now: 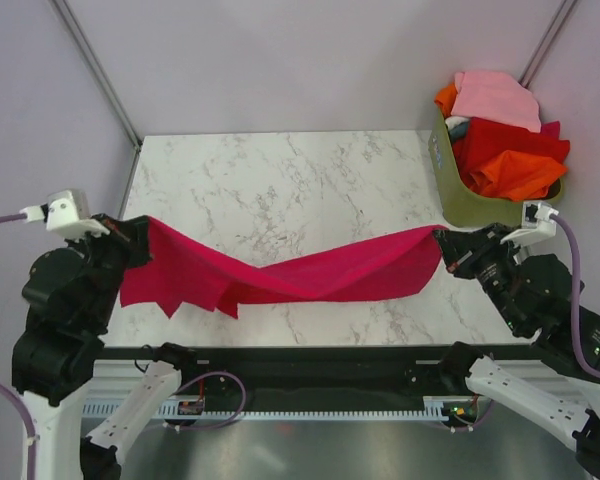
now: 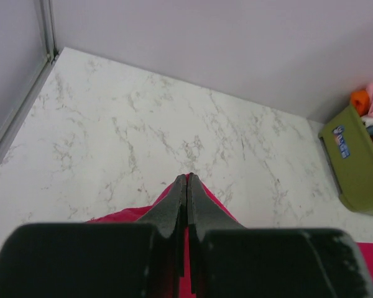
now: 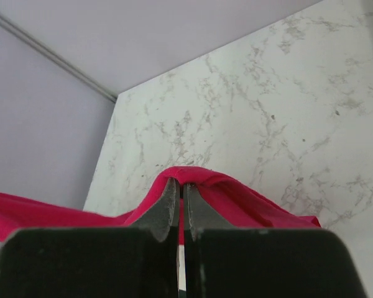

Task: Fold and stack the t-shirts
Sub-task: Flatten the tshirt out

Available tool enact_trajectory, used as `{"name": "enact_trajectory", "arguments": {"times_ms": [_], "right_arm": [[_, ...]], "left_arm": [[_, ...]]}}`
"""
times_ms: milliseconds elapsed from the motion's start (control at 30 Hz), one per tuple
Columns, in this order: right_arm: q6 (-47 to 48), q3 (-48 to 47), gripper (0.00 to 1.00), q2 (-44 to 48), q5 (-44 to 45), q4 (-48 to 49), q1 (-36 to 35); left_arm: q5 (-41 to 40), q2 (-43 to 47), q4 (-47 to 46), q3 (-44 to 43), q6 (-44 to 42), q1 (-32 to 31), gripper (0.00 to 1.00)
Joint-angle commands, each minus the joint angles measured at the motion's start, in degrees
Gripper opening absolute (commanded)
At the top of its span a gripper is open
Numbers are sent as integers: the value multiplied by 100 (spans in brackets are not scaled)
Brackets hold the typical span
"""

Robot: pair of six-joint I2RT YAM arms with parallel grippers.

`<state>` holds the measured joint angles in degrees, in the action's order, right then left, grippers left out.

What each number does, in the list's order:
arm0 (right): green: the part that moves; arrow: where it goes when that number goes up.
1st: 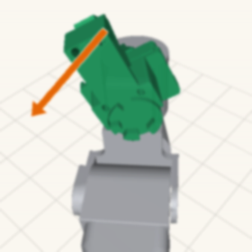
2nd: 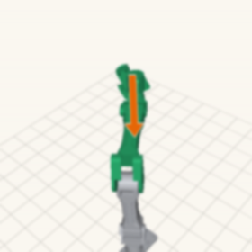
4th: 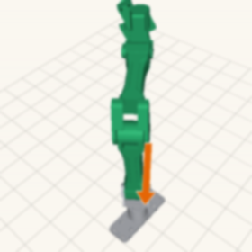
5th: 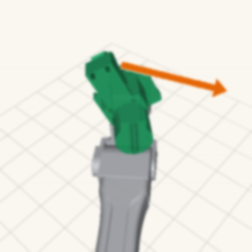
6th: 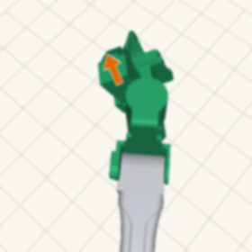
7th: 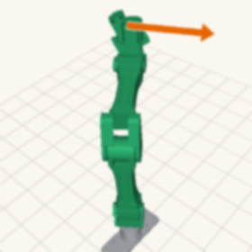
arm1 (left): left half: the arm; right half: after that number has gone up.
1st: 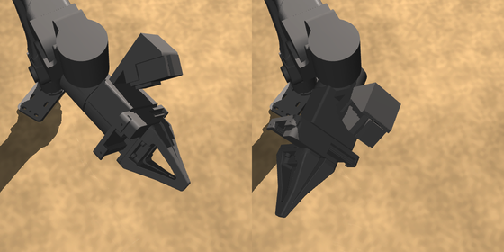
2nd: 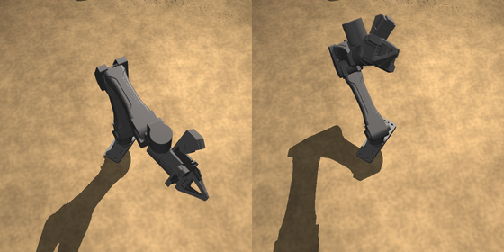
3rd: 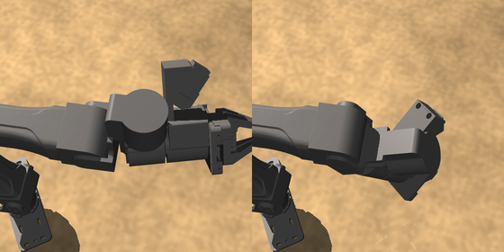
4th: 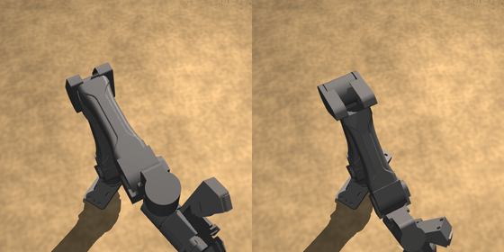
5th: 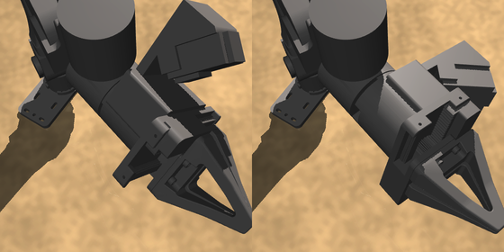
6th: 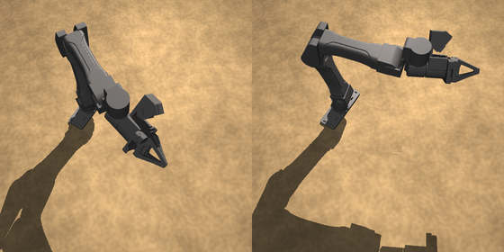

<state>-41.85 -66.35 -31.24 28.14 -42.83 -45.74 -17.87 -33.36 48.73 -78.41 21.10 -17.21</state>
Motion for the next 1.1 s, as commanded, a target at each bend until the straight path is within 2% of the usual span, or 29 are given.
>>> {"name": "enact_trajectory", "arguments": {"times_ms": [0,67,200,267,300,433,633,700,767,800,833,867,933,967,1033,1067], "right_arm": [[-201,156,0,-249,901,-120,12],[-368,376,0,-504,1558,-25,21],[-421,579,0,-1426,2316,485,21],[-281,527,0,-2129,2310,861,178],[-185,491,0,-2584,1918,1021,292],[97,264,0,-3589,353,1724,1493],[98,-868,0,-5012,-835,2006,2865],[-33,-1221,0,-5634,-1363,2103,3183],[-87,-1897,1,-6119,-1826,2208,3571],[-61,-2143,16,-6557,-1917,2183,3650],[18,-2607,37,-6735,-1987,1939,3729],[114,-2785,69,-6876,-2110,1797,3747],[299,-2771,73,-6948,-2207,1638,3739],[352,-2578,73,-6870,-2199,1698,3747],[361,-1782,73,-6510,-2181,2004,3739],[379,-1498,72,-6360,-2199,2102,3739]], "left_arm": [[178,-1194,207,107,104,16,2],[213,-1662,59,150,166,16,2],[240,-2884,-441,90,289,34,2],[336,-3500,-662,-42,368,77,2],[345,-3675,-802,-112,394,86,2],[485,-4555,-1119,-420,596,262,2],[1161,-5978,-1252,-1359,992,859,2],[1110,-6634,-1269,-2096,931,1009,2],[1442,-7059,-1278,-2963,765,1166,4],[1705,-7470,-1209,-3283,607,1228,14],[1951,-7613,-990,-3608,614,1273,59],[1902,-7693,-614,-4072,649,1299,73],[1805,-7459,-540,-4008,632,1299,87],[1656,-7317,-540,-3632,632,1299,88],[1271,-6784,-523,-2878,693,1299,99],[1216,-6571,-531,-2560,737,1299,100]]}}
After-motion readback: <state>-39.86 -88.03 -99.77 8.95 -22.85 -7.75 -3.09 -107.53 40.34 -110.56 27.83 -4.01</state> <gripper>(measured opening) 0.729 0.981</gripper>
